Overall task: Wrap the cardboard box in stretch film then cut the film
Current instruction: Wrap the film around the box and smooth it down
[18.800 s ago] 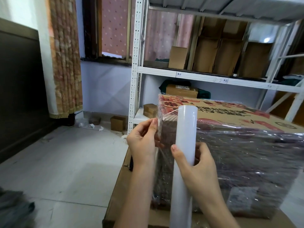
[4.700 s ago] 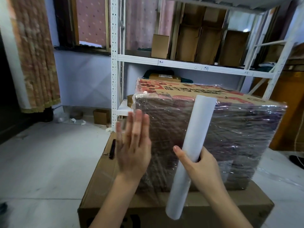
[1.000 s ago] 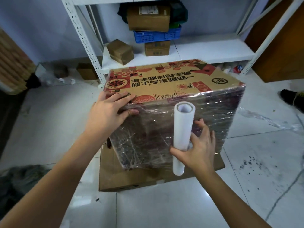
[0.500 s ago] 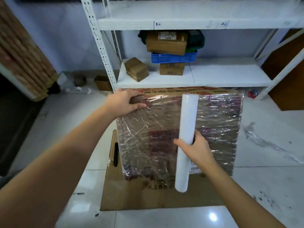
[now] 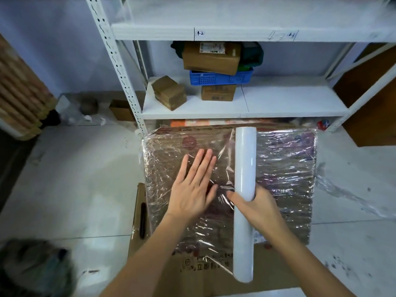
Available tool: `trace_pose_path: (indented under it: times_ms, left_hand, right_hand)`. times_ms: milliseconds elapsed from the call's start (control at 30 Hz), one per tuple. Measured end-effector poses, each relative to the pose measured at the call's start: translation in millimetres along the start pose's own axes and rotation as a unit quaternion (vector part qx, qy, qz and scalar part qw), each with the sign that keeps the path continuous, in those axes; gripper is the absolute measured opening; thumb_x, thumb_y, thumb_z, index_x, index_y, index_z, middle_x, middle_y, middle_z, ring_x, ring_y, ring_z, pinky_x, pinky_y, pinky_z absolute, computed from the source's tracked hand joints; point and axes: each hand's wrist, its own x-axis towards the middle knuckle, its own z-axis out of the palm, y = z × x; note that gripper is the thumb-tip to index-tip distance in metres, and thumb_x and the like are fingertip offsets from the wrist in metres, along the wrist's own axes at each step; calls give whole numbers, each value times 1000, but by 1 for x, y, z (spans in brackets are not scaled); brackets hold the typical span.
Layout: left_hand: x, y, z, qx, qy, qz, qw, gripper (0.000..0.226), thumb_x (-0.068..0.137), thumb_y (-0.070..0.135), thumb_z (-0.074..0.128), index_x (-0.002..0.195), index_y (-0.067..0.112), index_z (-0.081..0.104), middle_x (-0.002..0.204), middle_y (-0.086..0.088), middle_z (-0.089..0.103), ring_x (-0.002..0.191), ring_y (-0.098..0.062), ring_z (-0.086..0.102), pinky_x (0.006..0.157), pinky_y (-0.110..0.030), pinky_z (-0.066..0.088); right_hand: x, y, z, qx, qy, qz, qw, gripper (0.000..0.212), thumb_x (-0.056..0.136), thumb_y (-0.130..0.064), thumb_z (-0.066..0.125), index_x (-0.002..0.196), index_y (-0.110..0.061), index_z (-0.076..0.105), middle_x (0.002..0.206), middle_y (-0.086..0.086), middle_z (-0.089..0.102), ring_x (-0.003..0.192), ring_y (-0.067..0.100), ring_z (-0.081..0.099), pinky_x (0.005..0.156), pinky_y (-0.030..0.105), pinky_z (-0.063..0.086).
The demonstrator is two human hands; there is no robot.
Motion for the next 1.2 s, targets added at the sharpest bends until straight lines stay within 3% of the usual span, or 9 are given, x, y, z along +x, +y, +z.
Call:
trace_pose_path:
  times_ms: [167, 267, 400, 500, 633, 800, 933, 1067, 1200]
  left_hand:
    - [11, -8, 9, 4, 21, -5, 1000, 63, 96, 42, 26, 147, 6, 21, 155, -10, 20, 144, -21, 17, 118, -46, 10]
    - [13, -9, 12, 18, 25, -2, 1000, 64, 95, 42, 30, 148, 7, 20, 155, -9, 19, 145, -21, 16, 118, -46, 11]
    - [8, -7, 14, 24, 34, -1, 999, 62, 97, 41, 28, 148, 6, 21, 155, -9, 20, 145, -22, 16, 118, -46, 11]
    - [7, -6, 14, 28, 32, -7, 999, 63, 97, 42, 28, 148, 7, 22, 155, -10, 22, 145, -22, 18, 118, -46, 12]
    - [9, -6, 13, 34, 33, -8, 999, 63, 96, 43, 30, 148, 6, 23, 155, -10, 22, 144, -23, 19, 118, -47, 12]
    - [10, -7, 11, 40, 30, -13, 999, 64, 95, 43, 29, 148, 7, 20, 155, -8, 19, 144, -23, 18, 119, -46, 9]
    - [15, -9, 11, 42, 29, -12, 999, 65, 95, 43, 29, 148, 7, 21, 155, -9, 20, 144, -23, 18, 118, -46, 10]
    - [16, -9, 11, 39, 30, -11, 999, 64, 97, 43, 29, 148, 7, 20, 155, -10, 21, 144, -22, 17, 118, -46, 10]
    - [13, -8, 12, 37, 38, -10, 999, 63, 96, 42, 30, 148, 6, 23, 155, -11, 22, 144, -23, 18, 118, -46, 11]
  right_hand:
    - [-8, 3, -7, 142, -98, 4, 985, 30, 79, -28, 72, 105, -25, 58, 95, -5, 69, 87, 12, 67, 76, 32, 56]
    - [-10, 11, -21, 165, -123, -18, 978, 32, 78, -27, 72, 105, -27, 55, 100, -12, 68, 91, 1, 65, 72, 21, 53]
    - [-9, 17, -29, 144, -71, -16, 987, 32, 73, -26, 77, 96, -26, 54, 92, -13, 68, 80, -4, 65, 64, 18, 52]
    - [-9, 22, -34, 130, -29, -2, 991, 35, 70, -33, 78, 96, -31, 55, 92, -16, 67, 78, -6, 64, 67, 22, 51]
    - [-6, 25, -37, 105, -28, 15, 994, 29, 70, -36, 78, 89, -30, 57, 93, -10, 65, 79, 4, 63, 63, 23, 48]
    - [-2, 20, -44, 128, -59, 22, 990, 45, 69, -27, 81, 104, -24, 54, 92, -9, 66, 76, 2, 65, 60, 13, 47]
    - [-2, 24, -55, 163, -75, 20, 984, 49, 71, -21, 79, 111, -27, 50, 102, -11, 64, 90, 3, 64, 70, 20, 51]
    - [1, 33, -67, 177, -132, 24, 975, 37, 80, -9, 69, 112, -20, 56, 110, 0, 67, 99, 13, 64, 87, 33, 52]
    - [6, 41, -71, 138, -122, -6, 983, 45, 75, -11, 75, 109, -26, 50, 108, -6, 64, 99, 8, 62, 82, 29, 53]
